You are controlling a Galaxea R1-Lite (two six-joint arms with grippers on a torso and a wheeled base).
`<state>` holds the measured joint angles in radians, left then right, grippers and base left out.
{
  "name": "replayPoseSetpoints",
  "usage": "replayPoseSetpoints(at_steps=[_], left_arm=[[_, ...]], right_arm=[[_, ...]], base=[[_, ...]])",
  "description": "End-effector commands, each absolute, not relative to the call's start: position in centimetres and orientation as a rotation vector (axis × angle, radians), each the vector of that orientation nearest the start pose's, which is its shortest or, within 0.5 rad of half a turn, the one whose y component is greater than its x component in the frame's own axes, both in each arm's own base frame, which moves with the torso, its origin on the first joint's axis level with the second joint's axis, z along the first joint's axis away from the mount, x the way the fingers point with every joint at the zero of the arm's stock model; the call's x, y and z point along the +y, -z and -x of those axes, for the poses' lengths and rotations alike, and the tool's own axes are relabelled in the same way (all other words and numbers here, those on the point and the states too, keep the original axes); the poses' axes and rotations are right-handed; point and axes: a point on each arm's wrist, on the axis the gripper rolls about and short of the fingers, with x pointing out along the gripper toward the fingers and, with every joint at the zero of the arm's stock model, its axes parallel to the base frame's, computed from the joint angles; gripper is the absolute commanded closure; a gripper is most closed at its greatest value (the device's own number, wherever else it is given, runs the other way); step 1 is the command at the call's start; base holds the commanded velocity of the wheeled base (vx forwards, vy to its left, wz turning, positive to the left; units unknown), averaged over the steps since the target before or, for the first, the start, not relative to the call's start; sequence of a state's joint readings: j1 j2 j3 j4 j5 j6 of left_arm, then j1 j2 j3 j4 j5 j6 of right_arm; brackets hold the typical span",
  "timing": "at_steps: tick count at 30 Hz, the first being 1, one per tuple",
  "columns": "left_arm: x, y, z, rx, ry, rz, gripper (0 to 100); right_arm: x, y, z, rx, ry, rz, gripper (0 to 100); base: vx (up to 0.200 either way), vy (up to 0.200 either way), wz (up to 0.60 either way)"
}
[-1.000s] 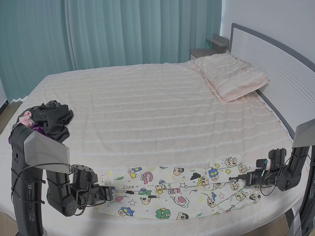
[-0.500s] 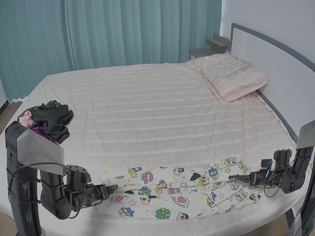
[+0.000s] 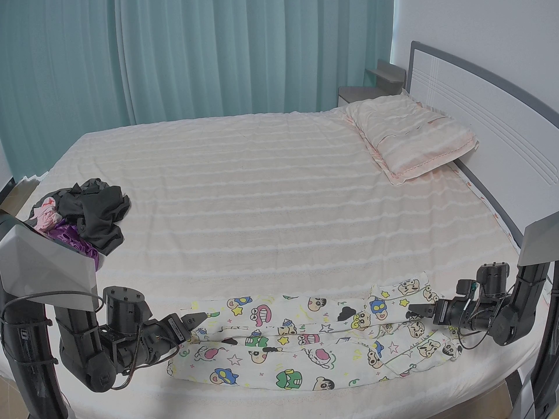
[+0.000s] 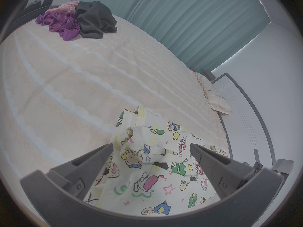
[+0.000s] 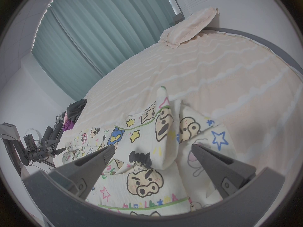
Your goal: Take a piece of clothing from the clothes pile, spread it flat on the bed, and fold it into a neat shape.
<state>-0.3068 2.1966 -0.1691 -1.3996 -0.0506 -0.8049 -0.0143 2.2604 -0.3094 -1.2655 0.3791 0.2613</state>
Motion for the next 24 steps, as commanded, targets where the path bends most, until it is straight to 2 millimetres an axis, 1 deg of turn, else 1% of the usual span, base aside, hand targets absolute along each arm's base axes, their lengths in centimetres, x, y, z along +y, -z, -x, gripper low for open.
replayPoseSetpoints(at_steps=[1, 7, 8, 14, 20, 24], left_arm=[[-7.7, 0.8, -23.7, 0.735, 0.076, 0.694, 0], [-7.7, 1.0, -23.7, 0.738, 0.074, 0.696, 0], [-7.7, 1.0, -23.7, 0.740, 0.074, 0.696, 0], [-7.7, 1.3, -23.7, 0.749, 0.068, 0.693, 0], [-7.7, 1.4, -23.7, 0.753, 0.066, 0.691, 0], [-7.7, 1.4, -23.6, 0.757, 0.064, 0.690, 0]], right_arm=[[1.1, 3.3, -27.7, 0.749, -0.265, -0.381, 0], [1.7, 3.3, -28.2, 0.725, -0.285, -0.372, 0], [1.7, 3.1, -28.2, 0.722, -0.265, -0.388, 100], [1.5, 3.3, -27.6, 0.752, -0.239, -0.414, 100], [1.0, 2.7, -26.7, 0.758, -0.225, -0.417, 100], [0.5, 2.7, -26.4, 0.759, -0.207, -0.422, 100]], base=[[0.000, 0.000, 0.00], [0.000, 0.000, 0.00], [0.000, 0.000, 0.00], [0.000, 0.000, 0.00], [0.000, 0.000, 0.00], [0.000, 0.000, 0.00]])
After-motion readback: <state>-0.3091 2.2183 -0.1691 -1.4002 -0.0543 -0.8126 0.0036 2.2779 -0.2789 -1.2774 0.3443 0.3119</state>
